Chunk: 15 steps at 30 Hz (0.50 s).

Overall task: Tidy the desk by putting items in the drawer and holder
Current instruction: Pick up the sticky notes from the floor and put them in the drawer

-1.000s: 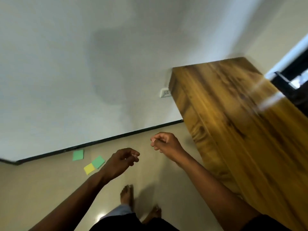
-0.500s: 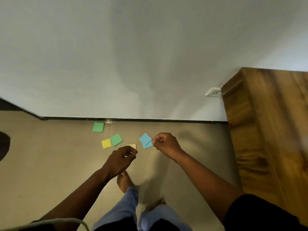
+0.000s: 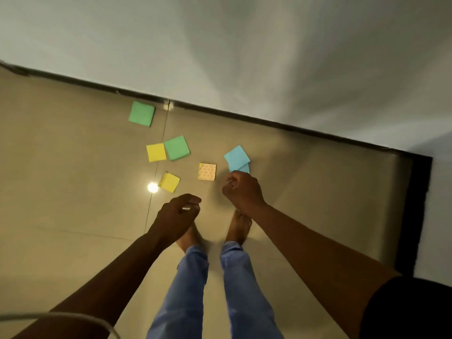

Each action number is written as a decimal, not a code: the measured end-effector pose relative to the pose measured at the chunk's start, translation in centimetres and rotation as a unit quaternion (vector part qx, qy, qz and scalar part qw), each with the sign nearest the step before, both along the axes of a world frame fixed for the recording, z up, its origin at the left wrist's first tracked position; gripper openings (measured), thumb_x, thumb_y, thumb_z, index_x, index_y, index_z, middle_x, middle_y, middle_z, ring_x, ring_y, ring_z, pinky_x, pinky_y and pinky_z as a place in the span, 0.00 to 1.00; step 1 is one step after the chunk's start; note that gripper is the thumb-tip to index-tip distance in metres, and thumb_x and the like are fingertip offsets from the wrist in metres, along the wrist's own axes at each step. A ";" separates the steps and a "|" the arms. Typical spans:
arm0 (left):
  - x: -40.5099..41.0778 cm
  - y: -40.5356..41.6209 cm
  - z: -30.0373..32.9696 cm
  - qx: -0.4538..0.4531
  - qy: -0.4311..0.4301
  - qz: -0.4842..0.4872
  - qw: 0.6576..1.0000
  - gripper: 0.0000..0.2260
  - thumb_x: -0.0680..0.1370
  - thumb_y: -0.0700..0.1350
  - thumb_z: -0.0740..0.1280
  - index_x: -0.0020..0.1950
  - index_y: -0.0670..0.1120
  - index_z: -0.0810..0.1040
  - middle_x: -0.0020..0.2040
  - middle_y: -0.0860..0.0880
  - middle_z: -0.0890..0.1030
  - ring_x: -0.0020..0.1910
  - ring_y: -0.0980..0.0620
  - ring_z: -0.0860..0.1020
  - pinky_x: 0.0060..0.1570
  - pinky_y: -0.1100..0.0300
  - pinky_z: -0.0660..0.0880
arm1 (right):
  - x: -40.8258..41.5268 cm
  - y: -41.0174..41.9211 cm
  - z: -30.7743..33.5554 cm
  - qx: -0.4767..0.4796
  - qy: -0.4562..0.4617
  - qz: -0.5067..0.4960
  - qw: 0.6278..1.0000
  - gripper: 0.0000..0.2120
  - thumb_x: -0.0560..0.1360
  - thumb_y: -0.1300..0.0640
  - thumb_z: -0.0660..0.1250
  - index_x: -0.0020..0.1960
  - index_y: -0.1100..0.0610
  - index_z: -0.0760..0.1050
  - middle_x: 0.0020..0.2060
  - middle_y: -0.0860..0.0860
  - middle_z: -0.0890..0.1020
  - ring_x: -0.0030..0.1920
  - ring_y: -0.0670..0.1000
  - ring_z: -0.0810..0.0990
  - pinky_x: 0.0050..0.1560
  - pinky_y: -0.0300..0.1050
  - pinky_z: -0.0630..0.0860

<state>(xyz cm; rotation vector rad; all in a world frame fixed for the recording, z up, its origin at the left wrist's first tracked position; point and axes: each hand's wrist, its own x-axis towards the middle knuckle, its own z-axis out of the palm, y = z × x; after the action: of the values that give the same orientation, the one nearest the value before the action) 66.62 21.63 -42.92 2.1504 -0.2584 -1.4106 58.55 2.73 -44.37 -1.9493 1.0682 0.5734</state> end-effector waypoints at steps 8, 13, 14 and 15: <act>1.6 2.0 -15.9 0.037 0.038 0.082 0.995 0.24 0.81 0.50 0.68 0.77 0.53 0.69 0.76 0.50 0.72 0.71 0.45 0.74 0.63 0.52 0.72 | 1.1 0.4 -17.5 0.001 0.042 0.159 0.986 0.20 0.75 0.54 0.70 0.66 0.54 0.76 0.57 0.53 0.82 0.58 0.55 0.80 0.56 0.50 0.78; 1.7 2.7 -22.2 0.025 0.082 0.145 0.986 0.26 0.80 0.51 0.69 0.78 0.53 0.68 0.77 0.52 0.69 0.74 0.47 0.71 0.65 0.53 0.71 | 3.0 -0.7 -25.3 -0.041 0.072 0.241 0.967 0.23 0.75 0.54 0.70 0.69 0.55 0.74 0.59 0.54 0.81 0.60 0.57 0.79 0.56 0.49 0.76; 1.6 2.8 -23.2 0.020 0.086 0.156 0.984 0.26 0.81 0.51 0.69 0.78 0.53 0.67 0.77 0.52 0.69 0.74 0.47 0.70 0.65 0.54 0.70 | 3.4 -0.7 -26.6 -0.044 0.079 0.246 0.965 0.22 0.75 0.54 0.70 0.69 0.55 0.74 0.60 0.54 0.81 0.61 0.57 0.79 0.57 0.50 0.77; 1.5 2.8 -24.2 0.014 0.088 0.166 0.982 0.26 0.81 0.50 0.69 0.78 0.52 0.67 0.77 0.52 0.69 0.74 0.47 0.70 0.65 0.54 0.69 | 3.9 -0.7 -28.0 -0.048 0.087 0.249 0.963 0.22 0.75 0.54 0.70 0.68 0.55 0.74 0.60 0.55 0.81 0.61 0.57 0.79 0.57 0.50 0.78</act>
<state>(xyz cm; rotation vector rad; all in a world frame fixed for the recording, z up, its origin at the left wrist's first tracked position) 68.08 24.44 -67.09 1.9632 0.1805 -1.4009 62.42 2.03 -72.34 -2.2999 0.7101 0.9972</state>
